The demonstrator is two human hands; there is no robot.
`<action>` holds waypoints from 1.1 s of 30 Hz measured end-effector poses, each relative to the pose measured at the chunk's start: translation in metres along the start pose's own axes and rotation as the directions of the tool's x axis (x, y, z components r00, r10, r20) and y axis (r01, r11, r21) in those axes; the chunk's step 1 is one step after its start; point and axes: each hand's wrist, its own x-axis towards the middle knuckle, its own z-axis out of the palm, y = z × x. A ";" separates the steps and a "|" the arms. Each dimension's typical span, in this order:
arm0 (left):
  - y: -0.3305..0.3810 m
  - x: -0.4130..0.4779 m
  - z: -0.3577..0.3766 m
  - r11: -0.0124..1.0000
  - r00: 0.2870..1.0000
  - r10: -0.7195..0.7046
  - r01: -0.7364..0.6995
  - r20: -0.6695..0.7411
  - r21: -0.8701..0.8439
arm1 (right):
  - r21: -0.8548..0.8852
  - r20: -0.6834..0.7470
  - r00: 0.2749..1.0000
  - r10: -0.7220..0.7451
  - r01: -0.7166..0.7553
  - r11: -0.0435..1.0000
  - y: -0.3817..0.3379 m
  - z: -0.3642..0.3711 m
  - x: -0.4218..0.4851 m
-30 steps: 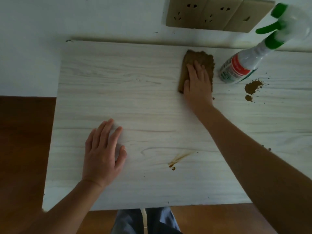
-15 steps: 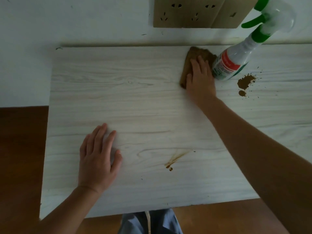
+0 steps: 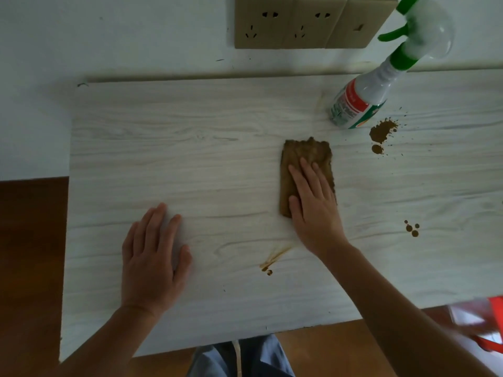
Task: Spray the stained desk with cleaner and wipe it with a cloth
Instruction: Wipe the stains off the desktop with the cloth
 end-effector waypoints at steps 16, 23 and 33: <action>0.002 0.000 0.000 1.000 0.999 0.004 -0.004 -0.032 0.000 | -0.002 -0.091 0.995 0.041 -0.042 0.999 -0.006 -0.005 0.096; 0.002 0.000 -0.001 1.000 0.999 0.003 -0.003 -0.037 0.000 | -0.045 -0.026 1.000 0.013 -0.014 0.999 -0.001 -0.006 0.077; 0.002 0.000 0.000 1.000 0.998 0.016 -0.017 -0.061 -0.001 | -0.044 -0.072 0.995 0.073 -0.077 0.996 0.010 -0.025 0.167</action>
